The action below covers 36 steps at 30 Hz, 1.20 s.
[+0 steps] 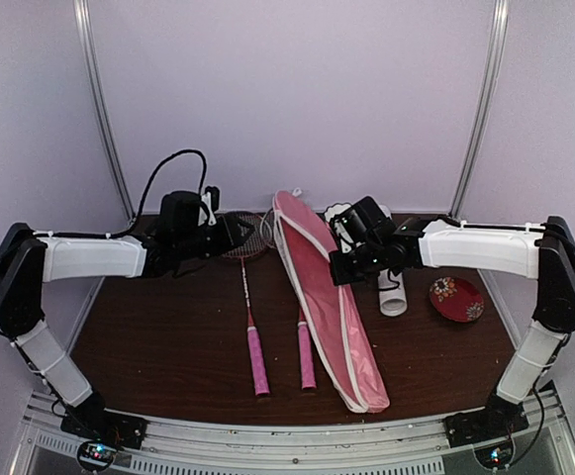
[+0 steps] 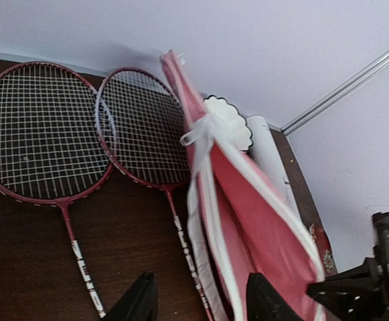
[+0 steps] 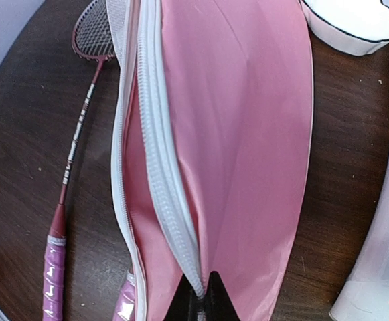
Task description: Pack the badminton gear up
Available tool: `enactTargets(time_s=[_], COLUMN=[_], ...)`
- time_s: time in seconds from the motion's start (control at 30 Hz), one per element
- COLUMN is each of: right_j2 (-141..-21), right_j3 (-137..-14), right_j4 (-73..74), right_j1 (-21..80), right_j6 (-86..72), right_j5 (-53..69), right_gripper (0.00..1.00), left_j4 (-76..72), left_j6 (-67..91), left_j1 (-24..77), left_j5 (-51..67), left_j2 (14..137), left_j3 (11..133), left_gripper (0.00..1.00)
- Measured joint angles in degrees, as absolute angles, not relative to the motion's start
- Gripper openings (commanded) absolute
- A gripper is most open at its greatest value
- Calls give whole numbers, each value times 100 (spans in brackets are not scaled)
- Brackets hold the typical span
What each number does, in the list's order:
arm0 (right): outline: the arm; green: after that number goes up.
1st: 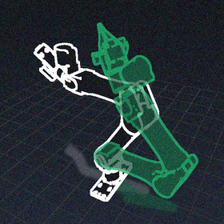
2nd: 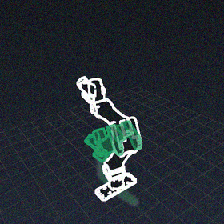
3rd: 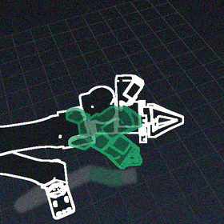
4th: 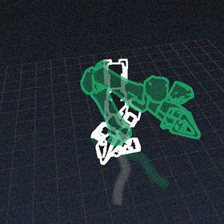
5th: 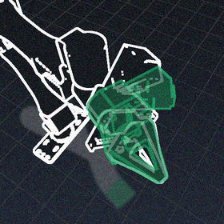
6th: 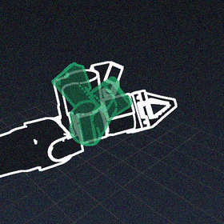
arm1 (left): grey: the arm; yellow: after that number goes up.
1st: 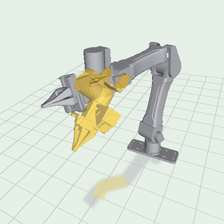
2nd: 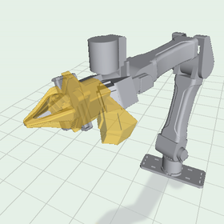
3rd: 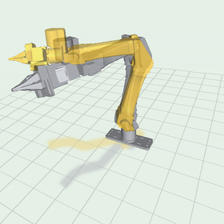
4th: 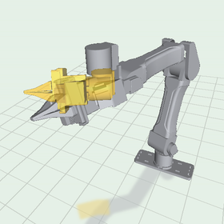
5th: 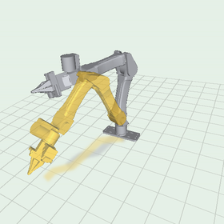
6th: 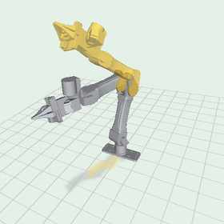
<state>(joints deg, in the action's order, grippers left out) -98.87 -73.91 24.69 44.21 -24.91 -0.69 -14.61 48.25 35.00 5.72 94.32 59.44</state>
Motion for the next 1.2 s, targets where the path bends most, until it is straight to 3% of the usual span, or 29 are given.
enactTargets(time_s=[0.23, 0.47, 0.77, 1.2], right_j2=[-9321, -9225, -9094, -8794], right_j3=[-7244, -7131, -6901, -6665], right_j4=[2244, 2213, 2202, 2123], right_j1=[4125, 4036, 3909, 3712], right_j6=[-2716, -2722, -2724, -2766], right_j5=[172, 169, 167, 115], right_gripper=[0, 0, 0, 0], left_j4=[-1251, -1197, -1293, -1944], left_j6=[4445, 4421, 4700, 5321], left_j1=[3398, 3573, 3820, 3820], left_j5=[790, 1278, 1699, 2084], left_j2=[9955, 11034, 12105, 12663], left_j3=[5747, 6326, 7328, 7472], left_gripper=[36, 33, 33, 31])
